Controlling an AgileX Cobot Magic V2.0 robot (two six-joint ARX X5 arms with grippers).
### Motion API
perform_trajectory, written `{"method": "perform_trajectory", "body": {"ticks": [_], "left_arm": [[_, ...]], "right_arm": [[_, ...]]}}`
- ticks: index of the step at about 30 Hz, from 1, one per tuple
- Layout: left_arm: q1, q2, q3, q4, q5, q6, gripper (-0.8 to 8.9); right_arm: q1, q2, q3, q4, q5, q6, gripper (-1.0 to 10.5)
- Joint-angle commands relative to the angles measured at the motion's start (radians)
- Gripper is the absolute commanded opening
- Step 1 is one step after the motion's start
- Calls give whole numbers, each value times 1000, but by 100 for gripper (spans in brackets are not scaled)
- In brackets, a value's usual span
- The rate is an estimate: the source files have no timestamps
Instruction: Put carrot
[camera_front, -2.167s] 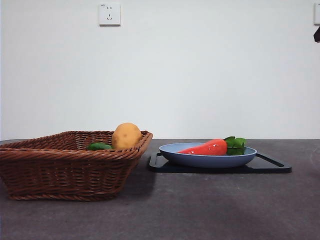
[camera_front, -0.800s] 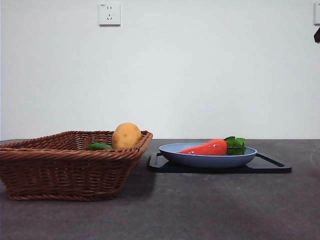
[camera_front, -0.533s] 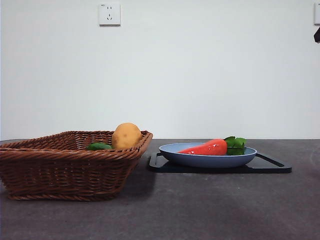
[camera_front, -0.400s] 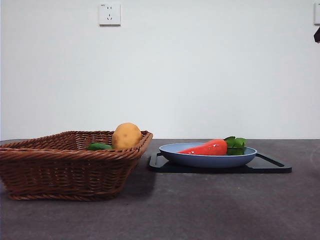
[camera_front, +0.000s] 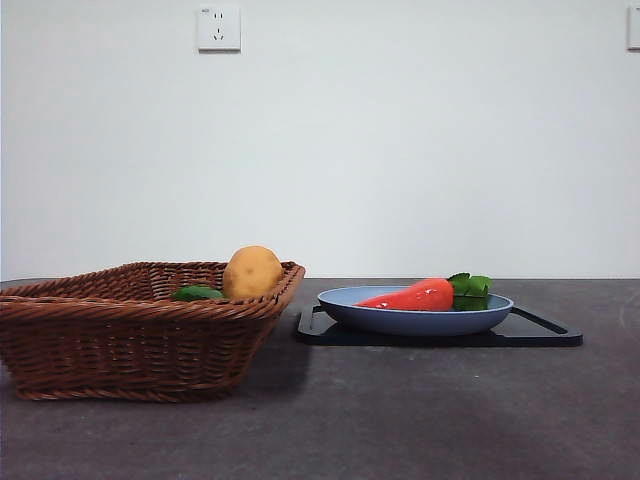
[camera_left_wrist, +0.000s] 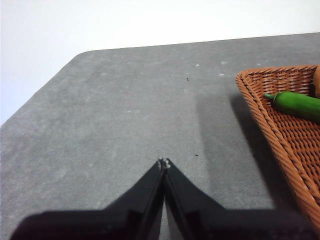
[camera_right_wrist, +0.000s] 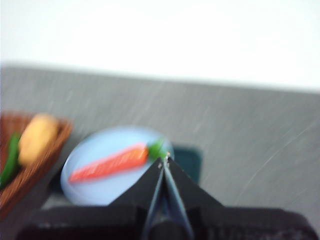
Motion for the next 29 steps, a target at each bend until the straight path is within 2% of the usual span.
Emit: {"method": "perform_trajectory", "body": {"ticks": [1, 5, 9, 12, 15, 21, 29], "left_arm": [[2, -2, -6, 12, 0, -10, 8], [2, -2, -6, 12, 0, -10, 8], [2, -2, -6, 12, 0, -10, 8], [2, -3, -6, 12, 0, -10, 8], [2, -3, -6, 12, 0, -10, 8], [2, -3, -6, 12, 0, -10, 8], [2, -2, -6, 12, 0, -10, 8]], "right_arm": [[-67, -82, -39, 8, 4, -14, 4], [-186, -168, -114, 9, -14, 27, 4], [-286, -209, -198, 19, -183, 45, 4], [-334, -219, -269, 53, -257, 46, 4], [-354, -227, -338, 97, -283, 54, 4], [-356, -260, -431, 133, -283, 61, 4], [-355, -291, -462, 104, -279, 72, 4]]}}
